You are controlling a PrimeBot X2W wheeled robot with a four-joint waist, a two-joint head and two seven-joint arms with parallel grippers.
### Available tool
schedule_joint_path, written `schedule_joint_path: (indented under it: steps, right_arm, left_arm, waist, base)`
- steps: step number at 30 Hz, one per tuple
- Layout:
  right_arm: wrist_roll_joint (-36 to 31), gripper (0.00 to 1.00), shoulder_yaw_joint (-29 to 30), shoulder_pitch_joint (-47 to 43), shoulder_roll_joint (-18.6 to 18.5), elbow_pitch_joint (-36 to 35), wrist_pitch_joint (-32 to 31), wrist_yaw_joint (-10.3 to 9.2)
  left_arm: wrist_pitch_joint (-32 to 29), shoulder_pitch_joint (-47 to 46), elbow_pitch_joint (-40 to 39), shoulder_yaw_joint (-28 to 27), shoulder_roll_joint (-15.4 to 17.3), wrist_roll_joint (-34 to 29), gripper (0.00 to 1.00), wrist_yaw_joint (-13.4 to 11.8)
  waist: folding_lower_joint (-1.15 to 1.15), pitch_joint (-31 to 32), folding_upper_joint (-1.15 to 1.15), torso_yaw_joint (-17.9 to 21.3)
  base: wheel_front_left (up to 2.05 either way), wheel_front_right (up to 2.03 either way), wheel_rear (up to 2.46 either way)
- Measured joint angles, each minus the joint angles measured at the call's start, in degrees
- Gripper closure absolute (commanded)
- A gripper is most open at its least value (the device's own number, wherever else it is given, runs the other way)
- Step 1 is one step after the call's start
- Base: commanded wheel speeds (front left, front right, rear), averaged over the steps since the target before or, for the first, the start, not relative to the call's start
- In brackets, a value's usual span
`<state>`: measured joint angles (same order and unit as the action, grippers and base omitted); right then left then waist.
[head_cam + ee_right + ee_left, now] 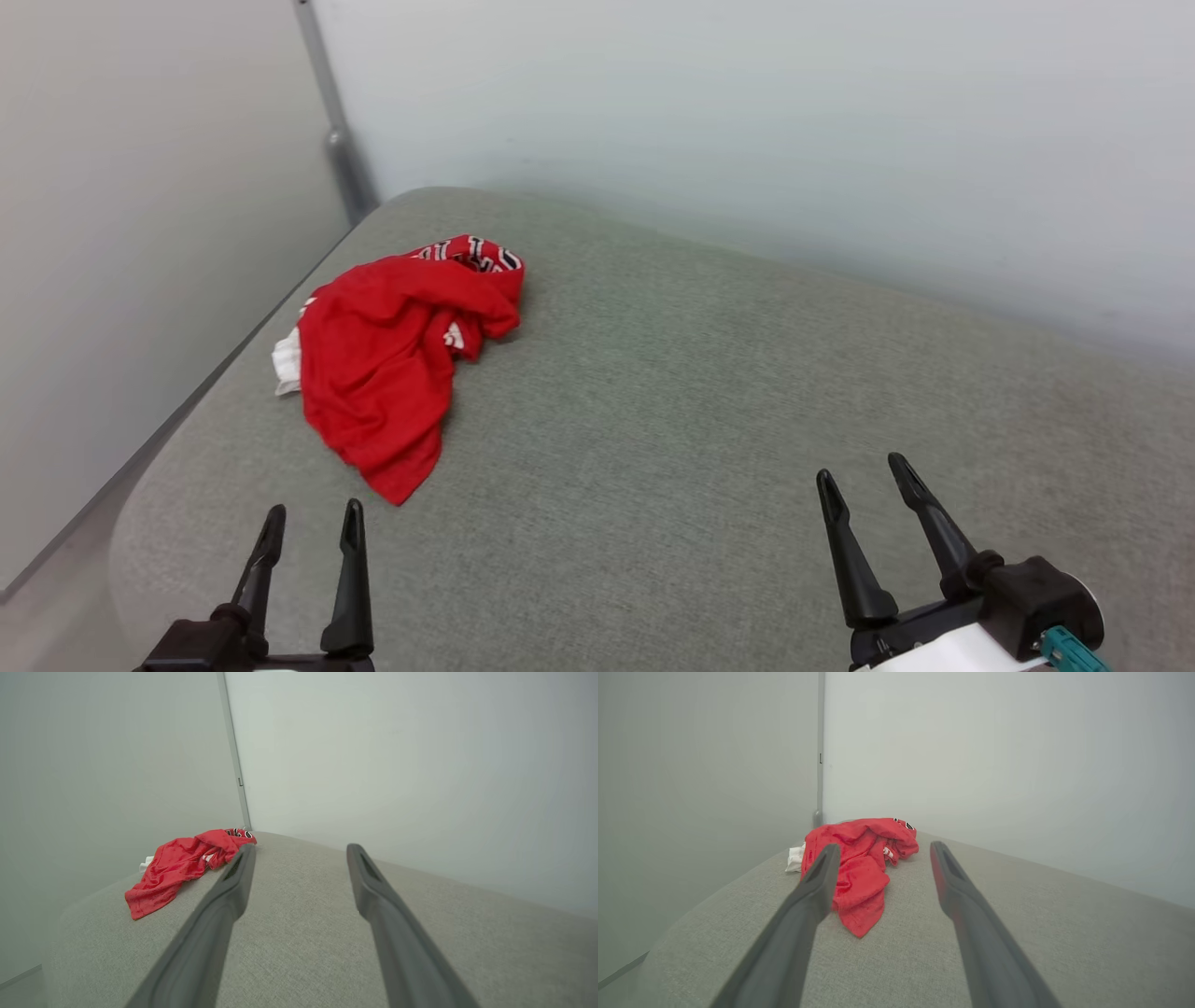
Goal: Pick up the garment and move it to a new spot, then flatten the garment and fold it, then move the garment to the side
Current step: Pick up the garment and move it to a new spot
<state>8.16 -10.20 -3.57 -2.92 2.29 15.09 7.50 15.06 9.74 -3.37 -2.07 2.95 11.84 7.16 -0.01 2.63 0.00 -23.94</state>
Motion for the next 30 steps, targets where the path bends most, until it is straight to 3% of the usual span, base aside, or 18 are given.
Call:
schedule_joint_path:
  steps: [9, 25, 30]
  right_arm:
    - [0.3, 0.0, -0.7, 0.1, 0.0, 0.2, 0.0, 0.0]
    - [-3.4, 0.0, 1.1, 1.2, 0.0, -0.7, 0.0, 0.0]
    - [-6.6, 0.0, 2.4, 2.8, -0.2, -1.9, 0.0, 0.0]
  left_arm:
    - [0.0, 0.3, -0.2, 0.1, 0.0, -0.6, 0.0, 0.2]
    - [0.0, -3.4, 1.5, 0.4, 0.1, 0.8, 0.0, 0.2]
    - [0.0, -9.5, 6.3, 3.2, 5.1, 4.6, 0.0, 0.3]
  waist:
    - [0.0, -0.4, 0.0, -2.1]
    - [0.01, -5.5, 0.0, -0.4]
    - [0.02, -10.5, 0.0, 0.3]
  base:
    - [0.0, 0.0, 0.0]
    - [0.0, 0.0, 0.0]
    - [0.0, 0.0, 0.0]
